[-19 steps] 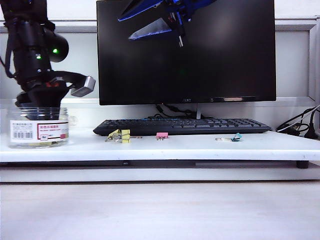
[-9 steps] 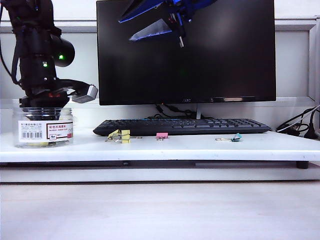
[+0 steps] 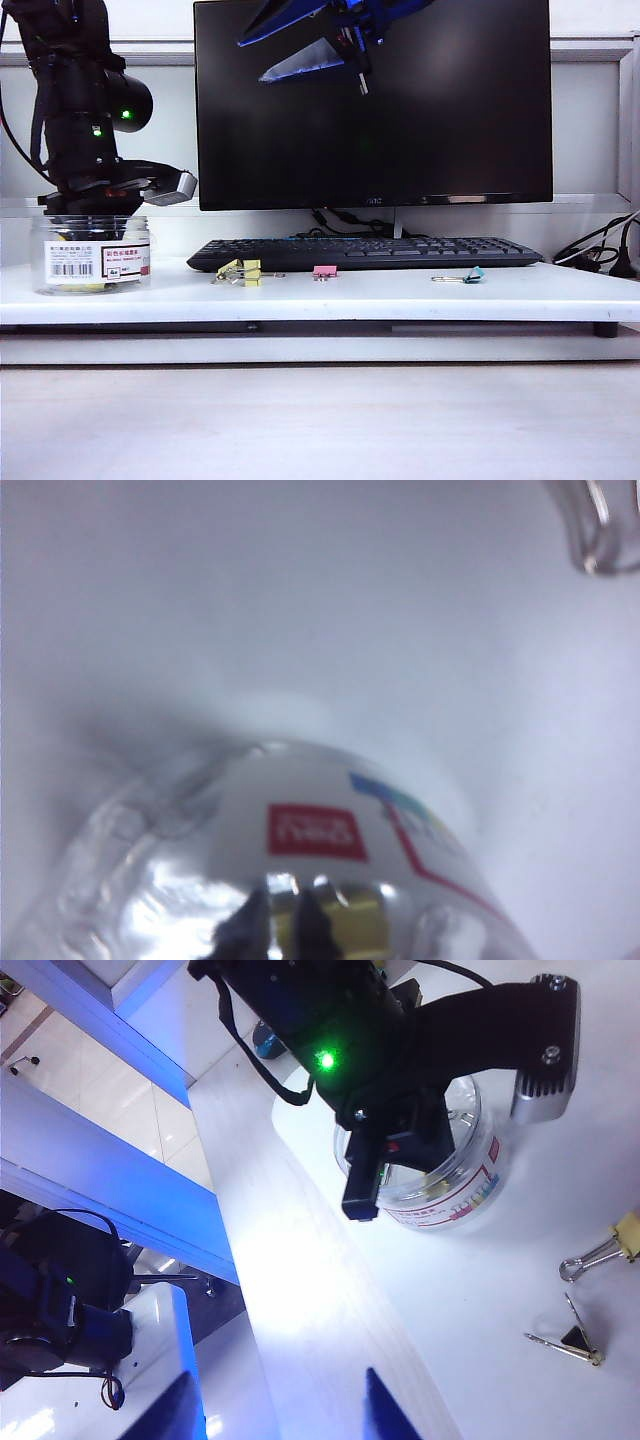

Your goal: Take the clips out of the round transparent plastic box and place them on the table.

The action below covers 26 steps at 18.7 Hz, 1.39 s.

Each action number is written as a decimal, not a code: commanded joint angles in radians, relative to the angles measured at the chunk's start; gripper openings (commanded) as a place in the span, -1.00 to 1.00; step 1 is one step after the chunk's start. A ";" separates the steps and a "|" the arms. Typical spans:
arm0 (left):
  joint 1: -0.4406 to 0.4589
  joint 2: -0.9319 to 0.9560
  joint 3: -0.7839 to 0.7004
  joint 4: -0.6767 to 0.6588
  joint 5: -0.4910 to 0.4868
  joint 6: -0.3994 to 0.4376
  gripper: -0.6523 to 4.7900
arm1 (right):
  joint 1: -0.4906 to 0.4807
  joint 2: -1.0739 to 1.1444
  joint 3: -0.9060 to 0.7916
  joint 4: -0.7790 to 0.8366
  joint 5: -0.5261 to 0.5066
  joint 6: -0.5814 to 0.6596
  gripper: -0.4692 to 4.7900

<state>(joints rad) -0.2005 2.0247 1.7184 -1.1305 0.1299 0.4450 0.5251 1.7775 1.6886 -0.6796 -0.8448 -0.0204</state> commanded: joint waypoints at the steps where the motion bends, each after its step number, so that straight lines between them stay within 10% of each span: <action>1: 0.000 0.027 -0.010 0.060 -0.021 -0.015 -0.72 | 0.002 -0.004 0.005 0.003 0.002 -0.006 -0.02; 26: 0.000 -0.177 -0.003 0.061 -0.018 -0.083 -0.77 | 0.005 -0.004 0.005 0.002 0.013 -0.006 -0.02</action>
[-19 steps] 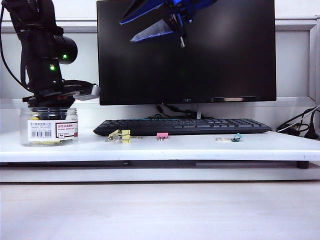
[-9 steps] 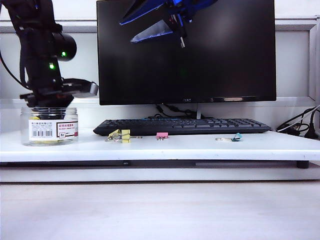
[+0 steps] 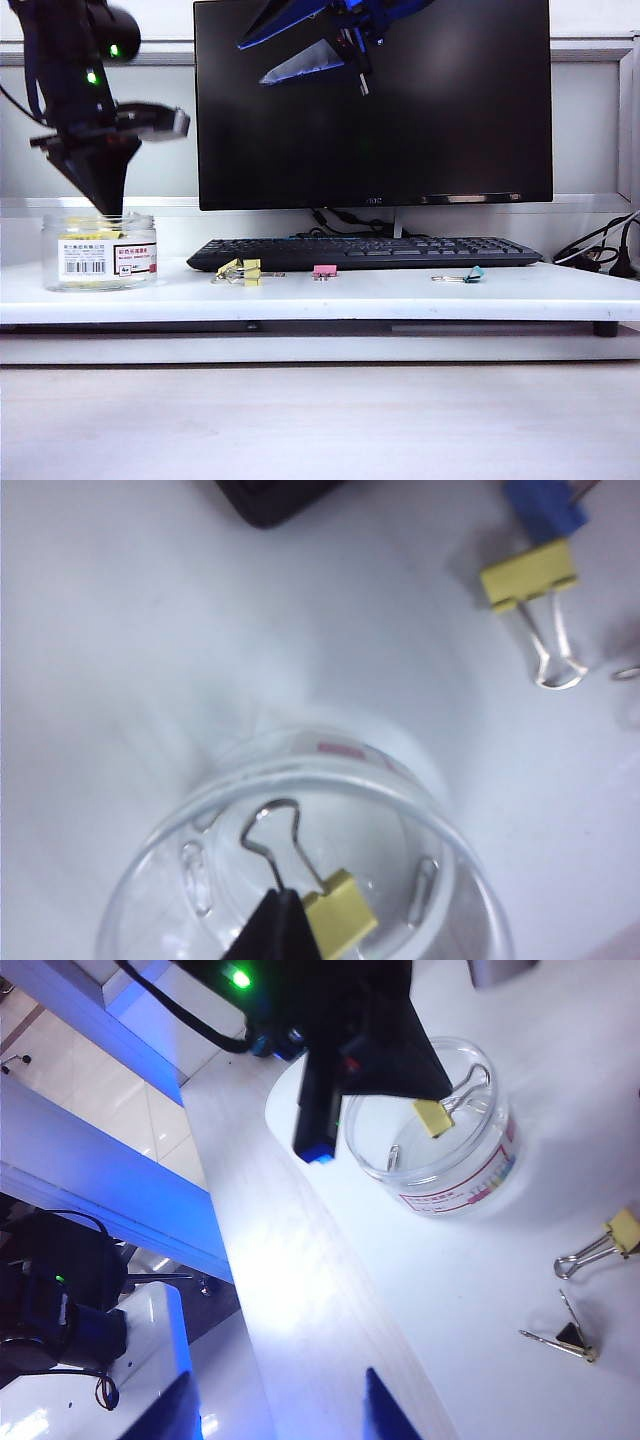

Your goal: Take the clips out of the round transparent plastic box and place them on the table.

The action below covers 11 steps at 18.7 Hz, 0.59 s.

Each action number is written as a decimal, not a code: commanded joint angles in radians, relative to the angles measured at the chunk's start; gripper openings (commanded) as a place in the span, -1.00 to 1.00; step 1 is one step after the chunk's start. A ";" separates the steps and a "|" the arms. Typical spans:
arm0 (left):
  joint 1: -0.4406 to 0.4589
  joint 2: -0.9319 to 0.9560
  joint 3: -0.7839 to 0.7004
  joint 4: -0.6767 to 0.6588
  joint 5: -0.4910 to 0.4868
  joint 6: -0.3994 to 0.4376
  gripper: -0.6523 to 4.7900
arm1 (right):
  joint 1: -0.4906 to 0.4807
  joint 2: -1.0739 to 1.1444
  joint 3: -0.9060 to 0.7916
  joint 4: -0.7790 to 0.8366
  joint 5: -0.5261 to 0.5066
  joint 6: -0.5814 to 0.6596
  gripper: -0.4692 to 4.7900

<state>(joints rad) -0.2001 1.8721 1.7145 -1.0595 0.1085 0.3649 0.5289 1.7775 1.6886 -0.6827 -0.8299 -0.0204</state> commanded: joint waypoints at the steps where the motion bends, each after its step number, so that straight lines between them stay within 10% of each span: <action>1: -0.001 -0.037 0.001 -0.016 0.004 -0.003 -0.77 | 0.002 -0.004 0.005 0.005 -0.002 -0.006 -0.01; 11: -0.009 -0.114 -0.001 -0.008 0.062 -0.023 -0.77 | -0.017 -0.004 0.007 0.006 0.070 -0.014 -0.01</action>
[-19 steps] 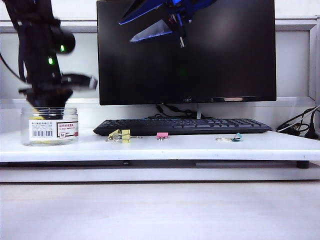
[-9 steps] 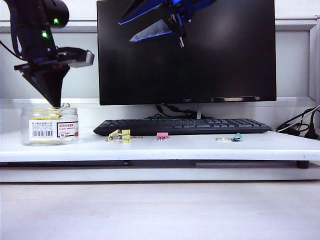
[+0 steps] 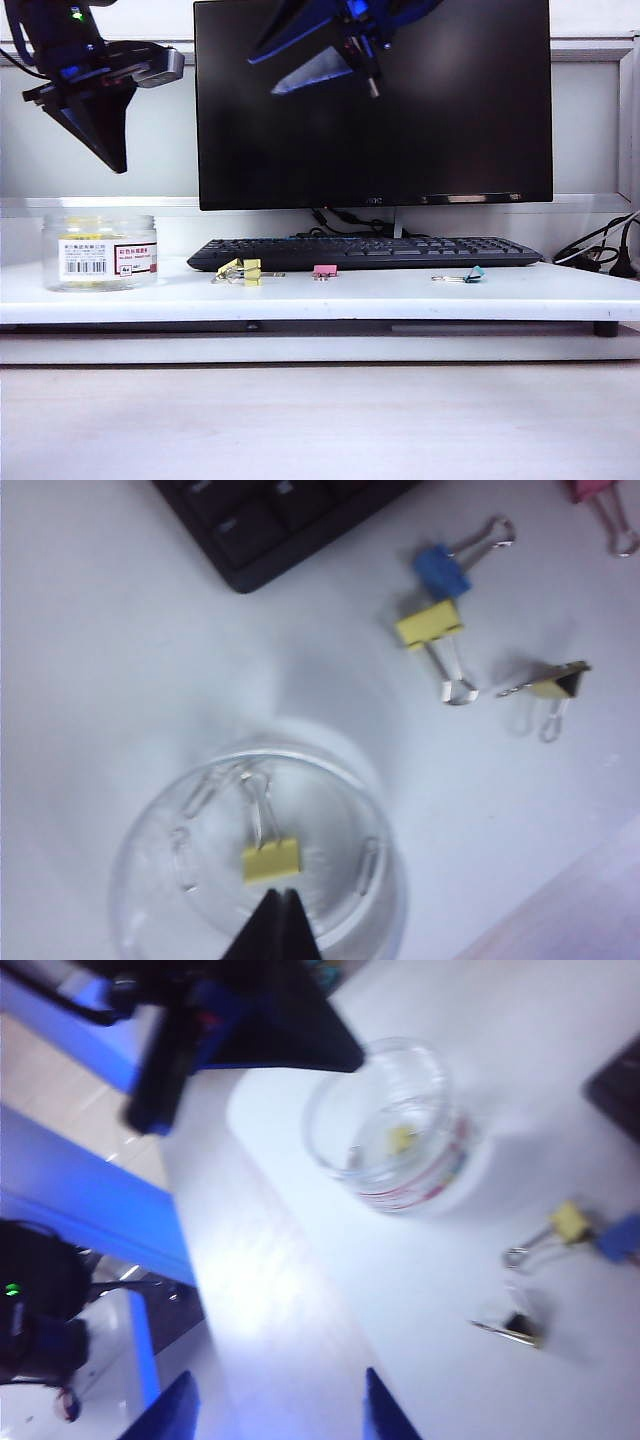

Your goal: Take the clips out of the round transparent plastic box and place them on the table.

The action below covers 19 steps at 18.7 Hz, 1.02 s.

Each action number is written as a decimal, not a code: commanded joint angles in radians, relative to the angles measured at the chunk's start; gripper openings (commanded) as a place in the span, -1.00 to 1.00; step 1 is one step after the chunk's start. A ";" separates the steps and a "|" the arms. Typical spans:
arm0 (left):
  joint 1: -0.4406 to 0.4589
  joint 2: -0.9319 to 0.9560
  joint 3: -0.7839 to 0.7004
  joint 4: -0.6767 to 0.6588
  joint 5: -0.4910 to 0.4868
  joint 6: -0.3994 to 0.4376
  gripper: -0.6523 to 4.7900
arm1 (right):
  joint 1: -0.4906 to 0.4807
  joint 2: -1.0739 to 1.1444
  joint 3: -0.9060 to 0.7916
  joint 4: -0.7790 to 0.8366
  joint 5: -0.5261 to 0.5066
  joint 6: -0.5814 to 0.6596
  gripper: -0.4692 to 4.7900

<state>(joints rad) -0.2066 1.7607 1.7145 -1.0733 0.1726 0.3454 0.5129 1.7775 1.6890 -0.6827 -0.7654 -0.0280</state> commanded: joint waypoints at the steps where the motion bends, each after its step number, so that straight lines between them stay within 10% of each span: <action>1: -0.003 0.008 -0.001 0.001 -0.002 -0.006 -0.77 | -0.001 -0.004 0.006 0.004 0.005 -0.006 -0.01; 19: -0.040 0.209 -0.007 -0.023 -0.151 -0.025 -0.44 | -0.001 -0.004 0.006 0.007 0.005 -0.009 -0.02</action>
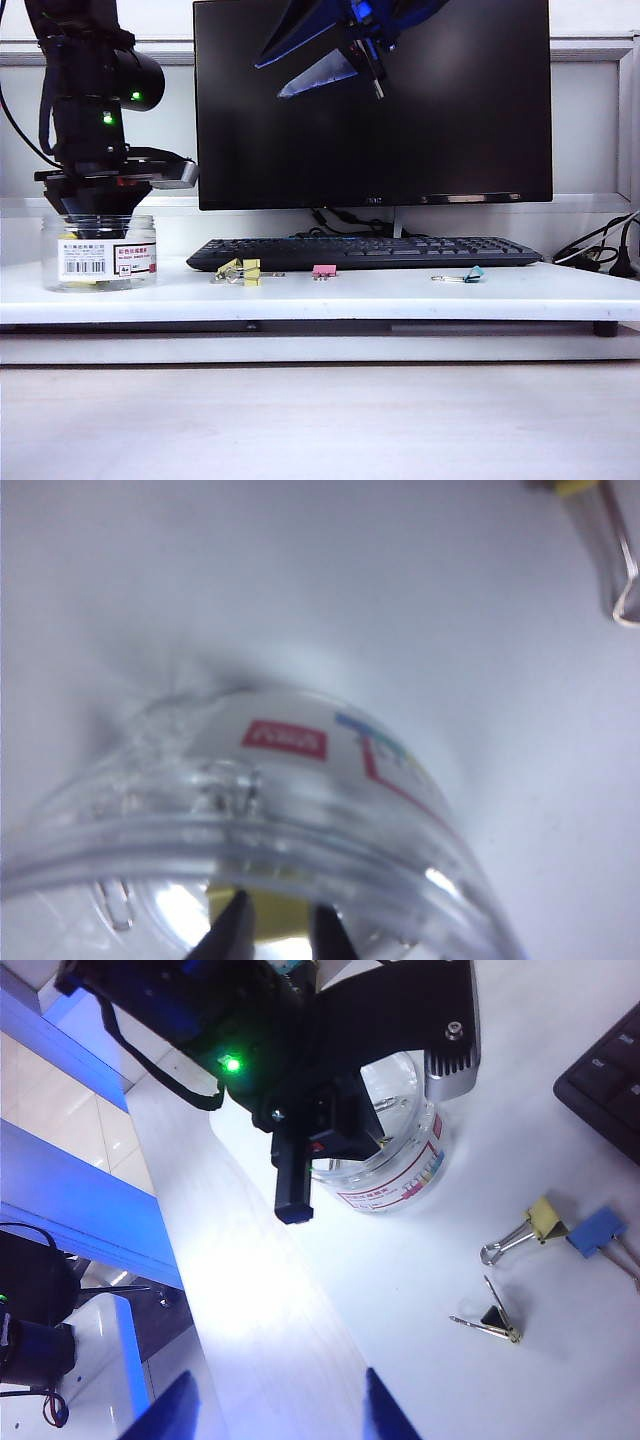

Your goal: Take the clips out of the round transparent plastic box and place them on the table.

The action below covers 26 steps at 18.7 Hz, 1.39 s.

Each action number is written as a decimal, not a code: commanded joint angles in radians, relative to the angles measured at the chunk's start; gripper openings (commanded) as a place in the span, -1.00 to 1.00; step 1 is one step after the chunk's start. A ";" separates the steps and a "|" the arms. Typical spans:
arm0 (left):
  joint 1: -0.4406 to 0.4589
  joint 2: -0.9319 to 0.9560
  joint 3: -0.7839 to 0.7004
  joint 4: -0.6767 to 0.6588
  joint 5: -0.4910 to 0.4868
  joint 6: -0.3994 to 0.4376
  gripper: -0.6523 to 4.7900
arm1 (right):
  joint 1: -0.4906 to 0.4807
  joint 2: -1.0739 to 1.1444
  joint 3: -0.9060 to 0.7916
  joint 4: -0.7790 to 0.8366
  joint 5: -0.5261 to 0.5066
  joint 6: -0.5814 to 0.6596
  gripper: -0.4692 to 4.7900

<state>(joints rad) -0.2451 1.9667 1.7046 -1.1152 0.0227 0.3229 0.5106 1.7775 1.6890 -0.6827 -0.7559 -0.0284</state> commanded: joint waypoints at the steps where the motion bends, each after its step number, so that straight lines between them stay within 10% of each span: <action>1: -0.002 0.011 0.003 0.021 0.001 -0.002 -0.44 | 0.001 -0.004 0.006 0.008 -0.005 -0.010 -0.02; 26: -0.035 -0.106 0.010 0.074 -0.068 -0.071 -0.78 | 0.001 -0.004 0.006 0.005 -0.004 -0.026 -0.02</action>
<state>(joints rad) -0.2737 1.8885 1.7115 -1.0435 -0.0452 0.2562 0.5114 1.7775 1.6894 -0.6827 -0.7559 -0.0471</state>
